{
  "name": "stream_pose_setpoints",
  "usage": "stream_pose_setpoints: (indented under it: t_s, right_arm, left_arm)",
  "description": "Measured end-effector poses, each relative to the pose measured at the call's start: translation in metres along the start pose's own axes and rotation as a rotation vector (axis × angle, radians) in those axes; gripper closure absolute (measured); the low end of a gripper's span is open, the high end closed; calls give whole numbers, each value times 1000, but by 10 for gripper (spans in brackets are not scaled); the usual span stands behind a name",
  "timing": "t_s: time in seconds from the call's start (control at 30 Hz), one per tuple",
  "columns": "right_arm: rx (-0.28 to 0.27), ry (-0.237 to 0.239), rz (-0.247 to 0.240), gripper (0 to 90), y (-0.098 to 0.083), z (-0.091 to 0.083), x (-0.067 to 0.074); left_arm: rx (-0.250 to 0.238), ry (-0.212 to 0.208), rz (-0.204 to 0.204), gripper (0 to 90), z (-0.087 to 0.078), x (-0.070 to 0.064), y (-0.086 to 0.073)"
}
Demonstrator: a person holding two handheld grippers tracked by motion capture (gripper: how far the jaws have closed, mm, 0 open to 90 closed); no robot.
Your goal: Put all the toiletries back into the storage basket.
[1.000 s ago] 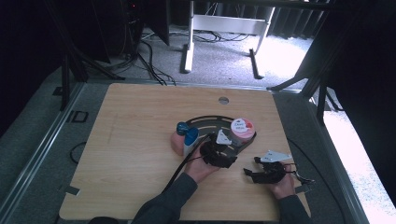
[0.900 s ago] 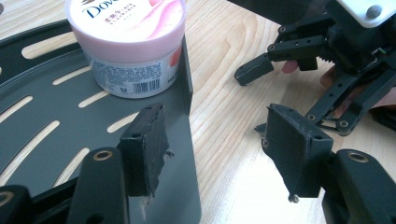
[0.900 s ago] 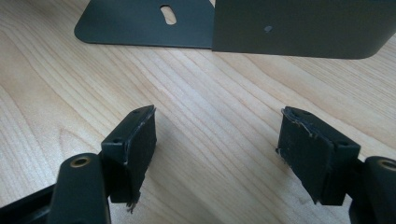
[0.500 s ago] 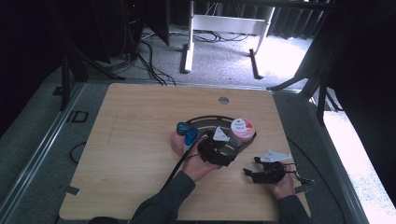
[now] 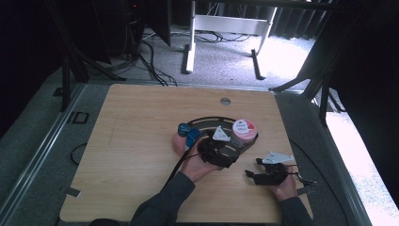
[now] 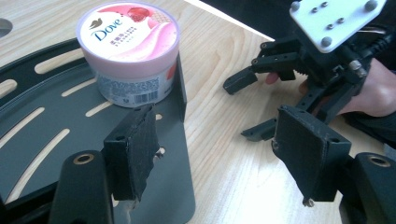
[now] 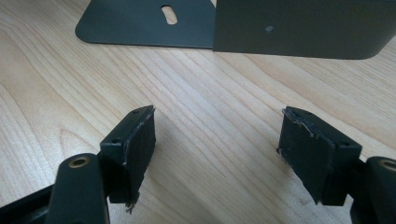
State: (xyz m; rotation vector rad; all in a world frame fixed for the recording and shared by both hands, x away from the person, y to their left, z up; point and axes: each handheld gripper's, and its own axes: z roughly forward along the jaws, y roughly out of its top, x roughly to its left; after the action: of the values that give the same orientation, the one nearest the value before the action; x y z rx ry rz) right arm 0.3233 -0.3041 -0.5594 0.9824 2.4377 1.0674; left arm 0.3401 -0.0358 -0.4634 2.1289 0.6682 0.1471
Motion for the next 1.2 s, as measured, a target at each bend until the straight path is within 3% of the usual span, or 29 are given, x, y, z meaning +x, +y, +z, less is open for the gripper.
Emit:
stream_pose_setpoints:
  t_s: [0.37, 0.73, 1.2]
  right_arm:
    - [1, 1, -1, 266, 0, 0, 0]
    - [1, 1, -3, 266, 0, 0, 0]
    - [1, 1, -4, 266, 0, 0, 0]
  left_arm:
    - [-5, 7, 34, 284, -5, -5, 7]
    - [-51, 22, 43, 363, -22, -7, 16]
    - [-68, 94, 45, 395, -40, -1, 21]
